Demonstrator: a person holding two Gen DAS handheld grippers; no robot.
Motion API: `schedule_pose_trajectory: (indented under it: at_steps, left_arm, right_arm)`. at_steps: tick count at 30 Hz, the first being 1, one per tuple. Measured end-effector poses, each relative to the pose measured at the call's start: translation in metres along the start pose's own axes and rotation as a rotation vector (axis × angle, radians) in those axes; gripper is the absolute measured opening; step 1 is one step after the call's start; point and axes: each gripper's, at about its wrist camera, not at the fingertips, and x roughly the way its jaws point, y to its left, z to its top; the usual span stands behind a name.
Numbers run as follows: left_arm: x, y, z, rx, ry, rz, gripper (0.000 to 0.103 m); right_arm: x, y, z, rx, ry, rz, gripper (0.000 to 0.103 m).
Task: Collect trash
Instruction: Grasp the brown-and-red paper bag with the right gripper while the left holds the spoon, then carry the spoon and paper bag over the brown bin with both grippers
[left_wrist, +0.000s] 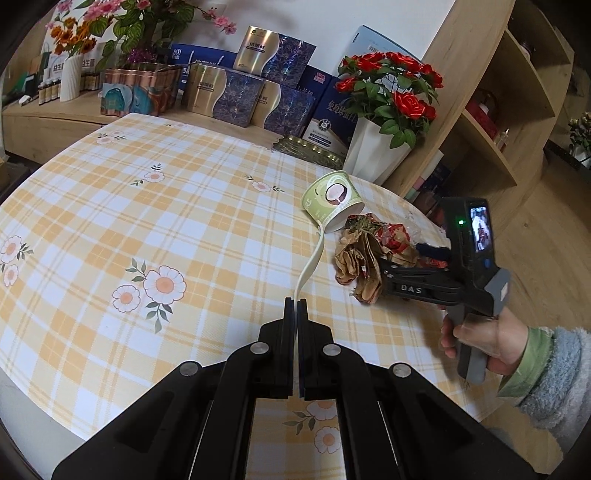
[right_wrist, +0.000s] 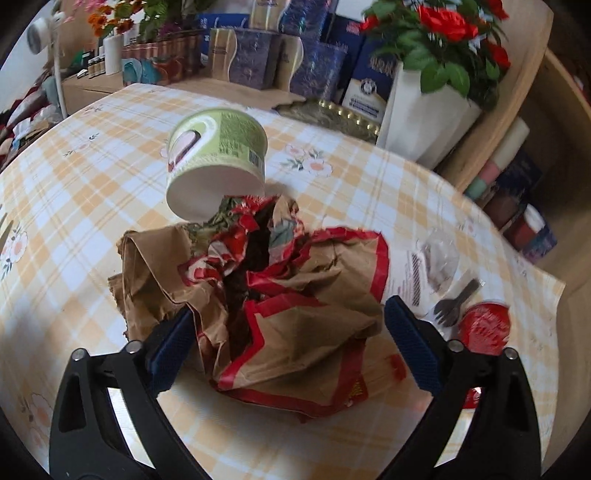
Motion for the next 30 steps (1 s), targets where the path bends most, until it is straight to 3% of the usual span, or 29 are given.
schedule_pose_trajectory:
  at_steps: [1,4,12,21,30]
  left_arm:
    - [-0.002,-0.001,0.0,0.003,-0.004,-0.003,0.002]
    - [-0.008,-0.004,-0.001,0.005,-0.011,-0.013,0.002]
    - [-0.028,-0.017,-0.006,0.005,-0.02,-0.039,0.002]
    - [-0.061,-0.056,-0.025,0.085,-0.008,-0.084,0.002]
    - [-0.09,-0.1,-0.065,0.206,0.043,-0.14,0.002]
  right_arm:
    - [-0.006,-0.002,-0.001,0.007,-0.023,0.012,0.079]
    - [-0.027,-0.009,-0.008,0.046,-0.073,0.053,0.074]
    - [-0.104,-0.041,-0.037,0.172,-0.203,0.136,0.073]
    - [-0.191,-0.075,-0.116,0.318,-0.283,0.127,0.073]
    - [-0.252,-0.072,-0.186,0.368,-0.305,0.125,0.073]
